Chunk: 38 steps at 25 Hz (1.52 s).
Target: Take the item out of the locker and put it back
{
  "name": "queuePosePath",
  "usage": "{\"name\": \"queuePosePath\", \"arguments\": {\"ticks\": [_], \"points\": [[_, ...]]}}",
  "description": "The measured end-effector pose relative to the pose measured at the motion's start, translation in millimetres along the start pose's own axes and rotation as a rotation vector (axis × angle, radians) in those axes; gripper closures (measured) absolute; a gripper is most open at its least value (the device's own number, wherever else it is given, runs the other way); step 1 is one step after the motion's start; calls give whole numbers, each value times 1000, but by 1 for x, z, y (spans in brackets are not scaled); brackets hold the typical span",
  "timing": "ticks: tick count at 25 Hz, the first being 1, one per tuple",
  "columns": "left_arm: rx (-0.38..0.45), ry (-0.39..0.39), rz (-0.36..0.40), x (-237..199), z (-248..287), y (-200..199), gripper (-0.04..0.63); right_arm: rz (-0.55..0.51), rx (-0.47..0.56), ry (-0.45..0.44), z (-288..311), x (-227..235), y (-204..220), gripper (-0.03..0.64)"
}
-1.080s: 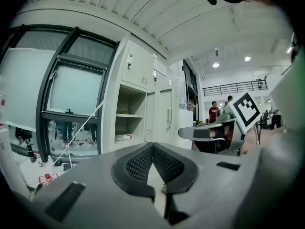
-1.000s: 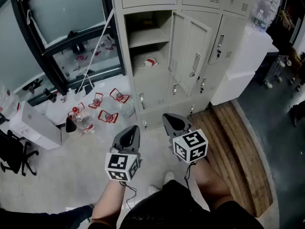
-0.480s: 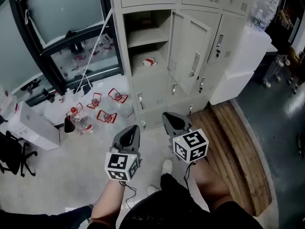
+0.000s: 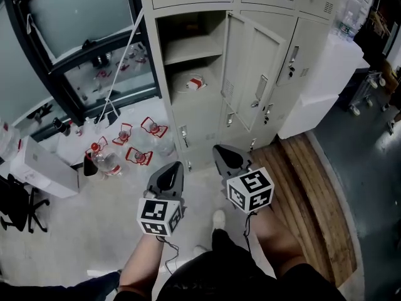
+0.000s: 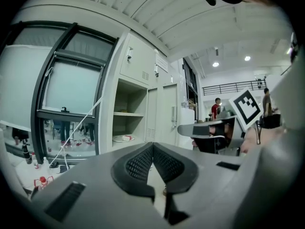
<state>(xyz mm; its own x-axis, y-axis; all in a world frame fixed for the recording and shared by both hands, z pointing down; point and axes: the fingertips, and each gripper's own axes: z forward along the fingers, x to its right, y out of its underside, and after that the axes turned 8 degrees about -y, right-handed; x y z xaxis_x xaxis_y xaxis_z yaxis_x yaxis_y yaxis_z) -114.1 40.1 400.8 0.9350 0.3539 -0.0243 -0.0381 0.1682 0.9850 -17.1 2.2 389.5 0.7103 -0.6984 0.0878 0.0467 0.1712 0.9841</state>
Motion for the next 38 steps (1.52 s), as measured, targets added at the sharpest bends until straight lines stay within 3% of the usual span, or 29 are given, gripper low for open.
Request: {"name": "queuePosePath", "arguments": {"ticks": [23,38], "points": [[-37,-61,-9,-40,199,-15,591,15,-42,-85,124,142,-7,617],[-68,-129,-2,-46,280,-11,589,-5,-59,-150,152,180,3,617]]}}
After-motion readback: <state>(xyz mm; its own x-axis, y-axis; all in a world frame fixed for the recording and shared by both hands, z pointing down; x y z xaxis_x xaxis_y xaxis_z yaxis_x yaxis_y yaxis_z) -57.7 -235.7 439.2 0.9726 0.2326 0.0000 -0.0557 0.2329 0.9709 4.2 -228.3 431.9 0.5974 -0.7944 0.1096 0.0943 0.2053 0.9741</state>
